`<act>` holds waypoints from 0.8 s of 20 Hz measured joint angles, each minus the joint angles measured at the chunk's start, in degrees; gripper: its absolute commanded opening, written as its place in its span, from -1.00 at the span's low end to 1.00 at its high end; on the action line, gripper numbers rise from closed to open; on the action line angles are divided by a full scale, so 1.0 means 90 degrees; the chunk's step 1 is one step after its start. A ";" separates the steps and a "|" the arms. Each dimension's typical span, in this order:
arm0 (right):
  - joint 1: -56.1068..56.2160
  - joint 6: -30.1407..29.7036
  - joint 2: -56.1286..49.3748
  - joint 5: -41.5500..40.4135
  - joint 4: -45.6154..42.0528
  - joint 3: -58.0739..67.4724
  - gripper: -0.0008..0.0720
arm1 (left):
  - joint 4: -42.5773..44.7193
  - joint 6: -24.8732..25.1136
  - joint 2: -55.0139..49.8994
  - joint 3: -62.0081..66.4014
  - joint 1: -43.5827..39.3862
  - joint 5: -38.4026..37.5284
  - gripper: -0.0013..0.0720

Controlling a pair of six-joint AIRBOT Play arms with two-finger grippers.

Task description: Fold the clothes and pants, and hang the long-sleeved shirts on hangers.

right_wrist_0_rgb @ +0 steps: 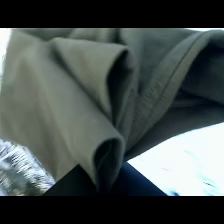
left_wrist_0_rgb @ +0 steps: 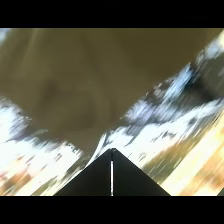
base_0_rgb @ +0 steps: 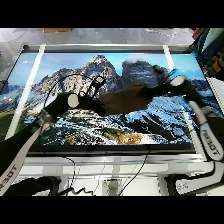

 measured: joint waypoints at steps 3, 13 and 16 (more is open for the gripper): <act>-0.1044 0.0784 0.0814 0.0342 -0.0780 0.0153 -0.94 | 0.1073 -0.0163 0.0493 0.0002 0.0075 -0.0350 -0.93; -0.5042 0.3487 0.2460 0.2353 -0.2960 0.0153 -0.94 | 0.2028 -0.0376 0.1299 0.0002 0.0131 -0.0585 -0.93; -0.5756 0.3844 0.2526 0.2939 -0.3429 -0.0095 -0.94 | 0.2057 -0.0379 0.1326 0.0002 0.0131 -0.0597 -0.93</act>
